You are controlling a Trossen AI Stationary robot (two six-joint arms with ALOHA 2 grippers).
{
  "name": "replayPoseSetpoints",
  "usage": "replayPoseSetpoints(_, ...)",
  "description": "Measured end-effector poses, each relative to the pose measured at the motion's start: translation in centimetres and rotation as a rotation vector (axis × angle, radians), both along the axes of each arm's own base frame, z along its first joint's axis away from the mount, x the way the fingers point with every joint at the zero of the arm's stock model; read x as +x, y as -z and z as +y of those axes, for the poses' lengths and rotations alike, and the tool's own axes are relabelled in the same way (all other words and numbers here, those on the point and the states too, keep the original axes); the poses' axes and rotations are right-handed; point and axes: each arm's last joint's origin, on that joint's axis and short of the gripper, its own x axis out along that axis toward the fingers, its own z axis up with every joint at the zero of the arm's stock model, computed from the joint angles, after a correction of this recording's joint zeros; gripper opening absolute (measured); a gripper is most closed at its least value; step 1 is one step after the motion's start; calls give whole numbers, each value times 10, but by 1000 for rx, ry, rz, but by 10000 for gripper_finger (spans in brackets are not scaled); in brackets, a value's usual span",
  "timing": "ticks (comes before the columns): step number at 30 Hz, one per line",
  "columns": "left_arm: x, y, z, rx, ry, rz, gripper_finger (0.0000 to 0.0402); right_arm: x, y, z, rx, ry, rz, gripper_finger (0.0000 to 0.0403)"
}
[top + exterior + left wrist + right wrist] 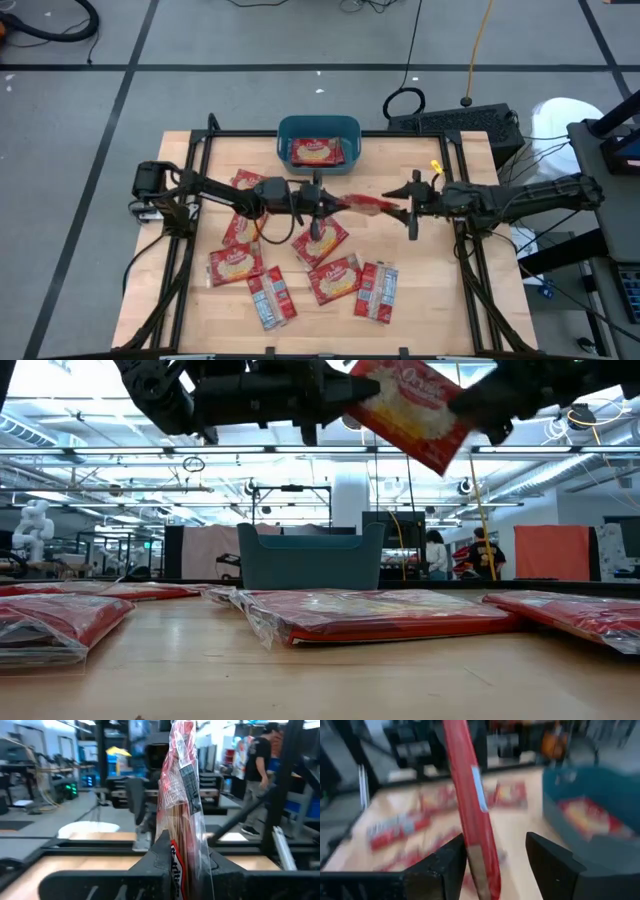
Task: Sort popcorn bags into baskets
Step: Put the red popcorn bag into the blue bin
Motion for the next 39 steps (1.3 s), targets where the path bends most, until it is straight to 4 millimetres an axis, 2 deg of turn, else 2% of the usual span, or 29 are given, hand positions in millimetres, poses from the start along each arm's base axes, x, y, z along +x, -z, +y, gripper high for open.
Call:
replayPoseSetpoints(4, -6, -15, 16, 6, -49, -63, 23, 2, -8, -2, -76, 61, -104, 196)
replayPoseSetpoints(9, -11, -26, 28, -17, -27, -164, 24, 1, -30, -2, -141, 68, -243, 196)
replayPoseSetpoints(12, -9, -25, 29, -47, -25, -234, 24, 0, -47, -3, -165, 97, -265, 196)
replayPoseSetpoints(15, -4, -15, 23, -69, -7, -262, 25, -1, -68, -4, -167, 121, -274, 196)
replayPoseSetpoints(20, 0, -5, 12, -79, 10, -381, 25, 0, -97, -6, -177, 65, -146, 196)
replayPoseSetpoints(25, 3, 4, 11, -80, -2, -425, 26, 12, -121, -10, -136, 13, 69, 185)
replayPoseSetpoints(32, 3, 3, 10, -56, -22, -437, 26, 43, -144, -16, -130, -91, 287, 163)
replayPoseSetpoints(39, 3, 4, 10, -46, -41, -423, 26, 78, -157, -27, -176, -100, 450, 159)
